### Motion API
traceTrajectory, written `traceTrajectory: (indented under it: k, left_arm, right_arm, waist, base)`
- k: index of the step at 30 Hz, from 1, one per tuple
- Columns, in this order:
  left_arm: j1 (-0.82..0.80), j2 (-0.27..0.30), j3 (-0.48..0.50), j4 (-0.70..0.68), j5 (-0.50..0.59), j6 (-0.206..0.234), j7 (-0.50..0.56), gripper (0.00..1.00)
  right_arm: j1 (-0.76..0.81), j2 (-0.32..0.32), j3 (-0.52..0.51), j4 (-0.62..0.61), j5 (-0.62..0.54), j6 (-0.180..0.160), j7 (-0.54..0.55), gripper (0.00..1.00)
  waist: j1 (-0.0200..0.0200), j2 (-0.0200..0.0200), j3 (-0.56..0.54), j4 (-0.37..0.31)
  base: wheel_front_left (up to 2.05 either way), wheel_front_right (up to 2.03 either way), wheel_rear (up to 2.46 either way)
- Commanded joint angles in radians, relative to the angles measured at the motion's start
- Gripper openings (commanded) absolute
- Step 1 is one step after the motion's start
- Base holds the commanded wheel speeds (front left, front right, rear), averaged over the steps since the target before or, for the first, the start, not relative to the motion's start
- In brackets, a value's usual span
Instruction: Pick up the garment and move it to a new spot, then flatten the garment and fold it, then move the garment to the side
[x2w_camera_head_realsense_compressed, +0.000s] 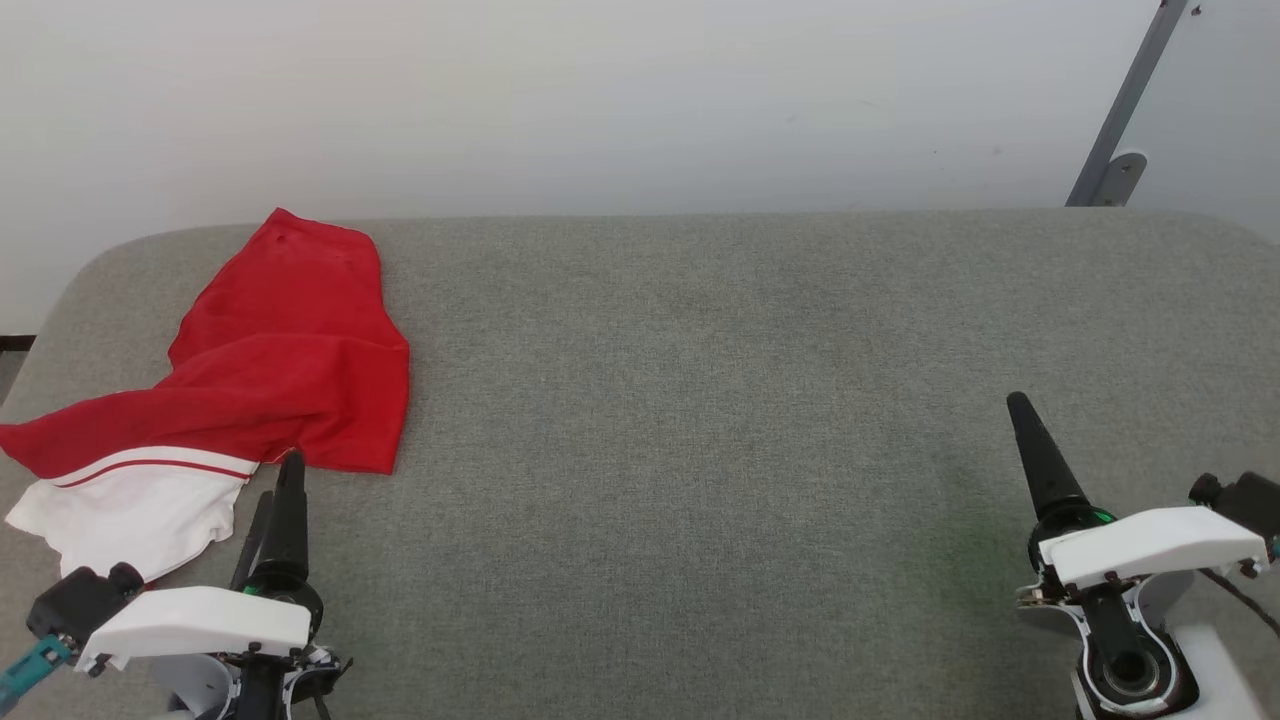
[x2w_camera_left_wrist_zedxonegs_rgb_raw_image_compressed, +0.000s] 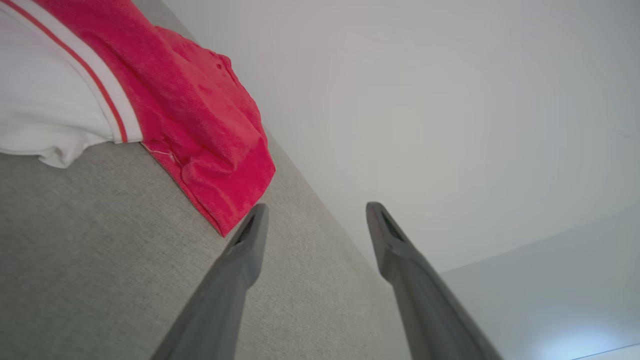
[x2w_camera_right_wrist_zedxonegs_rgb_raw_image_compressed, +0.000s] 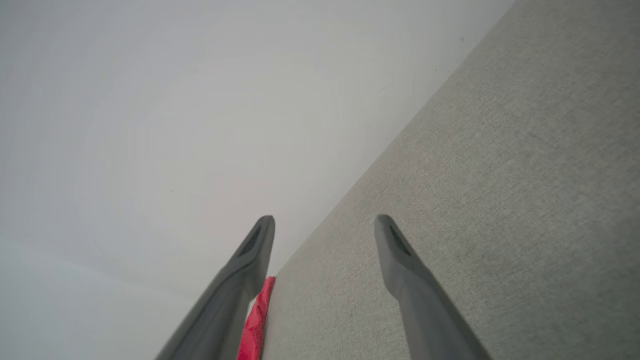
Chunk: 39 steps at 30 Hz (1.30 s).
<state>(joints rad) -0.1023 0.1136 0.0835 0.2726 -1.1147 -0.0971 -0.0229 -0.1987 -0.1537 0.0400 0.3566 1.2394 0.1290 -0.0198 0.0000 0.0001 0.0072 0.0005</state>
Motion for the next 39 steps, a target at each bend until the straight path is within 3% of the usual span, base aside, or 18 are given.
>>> traceTrajectory:
  k: [1,20,39]
  left_arm:
    - [-0.027,0.018,-0.005,-0.018,0.067,0.002,-0.013,1.00]
    - [-0.018,0.051,-0.029,-0.024,0.402,0.029,-0.079,1.00]
    - [-0.010,0.073,-0.051,-0.013,0.623,0.037,-0.132,1.00]
  right_arm:
    - [-0.039,-0.015,0.008,-0.009,-0.053,0.002,-0.016,1.00]
    - [-0.080,-0.051,0.007,0.041,-0.492,0.002,-0.081,1.00]
    - [-0.107,-0.059,0.010,0.086,-0.724,0.002,-0.136,1.00]
  waist:
    - [0.0000,-0.0001,0.001,-0.001]
    - [0.0000,-0.0001,-0.002,0.000]
    - [0.0000,-0.0001,-0.006,-0.003]
  base:
    - [0.00,0.00,0.00]
    - [0.00,0.00,0.00]
    - [0.00,0.00,0.00]
